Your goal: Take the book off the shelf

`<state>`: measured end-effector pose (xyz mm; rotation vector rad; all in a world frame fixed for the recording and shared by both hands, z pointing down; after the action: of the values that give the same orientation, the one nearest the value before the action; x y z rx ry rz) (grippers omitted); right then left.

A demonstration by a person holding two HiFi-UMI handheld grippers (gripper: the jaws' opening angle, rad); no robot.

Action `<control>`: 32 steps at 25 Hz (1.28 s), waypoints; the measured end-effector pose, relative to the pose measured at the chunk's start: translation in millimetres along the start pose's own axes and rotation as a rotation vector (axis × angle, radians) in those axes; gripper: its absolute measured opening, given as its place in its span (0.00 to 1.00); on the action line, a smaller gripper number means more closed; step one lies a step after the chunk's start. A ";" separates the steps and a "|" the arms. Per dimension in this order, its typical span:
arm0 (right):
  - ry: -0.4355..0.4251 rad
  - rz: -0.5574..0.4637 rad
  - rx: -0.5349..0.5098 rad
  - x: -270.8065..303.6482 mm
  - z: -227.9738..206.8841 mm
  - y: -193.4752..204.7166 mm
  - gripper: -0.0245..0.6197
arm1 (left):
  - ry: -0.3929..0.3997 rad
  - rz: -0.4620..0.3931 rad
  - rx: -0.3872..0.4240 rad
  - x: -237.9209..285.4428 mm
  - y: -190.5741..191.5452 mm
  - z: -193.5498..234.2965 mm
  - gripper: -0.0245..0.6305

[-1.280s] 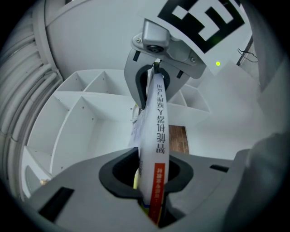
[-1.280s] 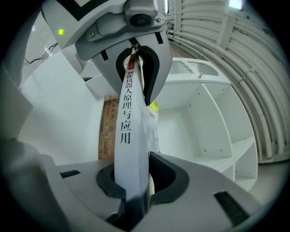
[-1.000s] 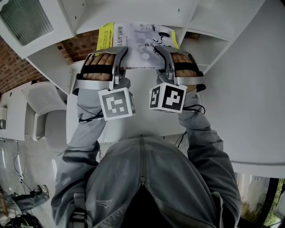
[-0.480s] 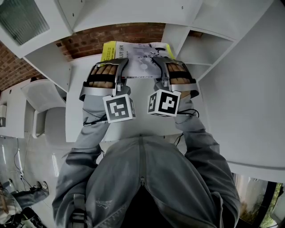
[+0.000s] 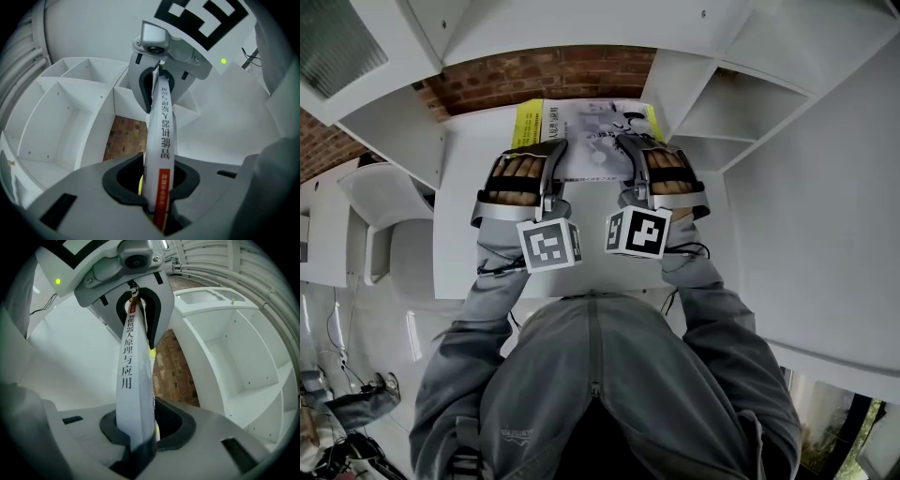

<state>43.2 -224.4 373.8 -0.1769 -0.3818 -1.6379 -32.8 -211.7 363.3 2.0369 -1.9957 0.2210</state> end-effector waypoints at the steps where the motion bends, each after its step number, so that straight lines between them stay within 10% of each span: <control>1: -0.006 -0.001 -0.002 4.2 3.7 -0.3 0.17 | 0.003 0.002 -0.002 3.8 1.6 -4.0 0.17; 32: -0.174 0.036 0.013 94.1 128.0 16.6 0.17 | 0.172 0.003 -0.021 90.6 22.8 -131.4 0.17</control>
<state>35.3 -268.8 527.1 -0.3158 -0.5183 -1.5892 -41.2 -258.4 517.4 1.9318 -1.8885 0.3615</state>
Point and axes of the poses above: the fingertips, and each gripper's own axes: x forward along the fingers, z to its left, y out of its underside, the point moved 2 cm from there along -x, backward along the fingers, and after that the axes turned 9 degrees about z, right-handed, at the moved point
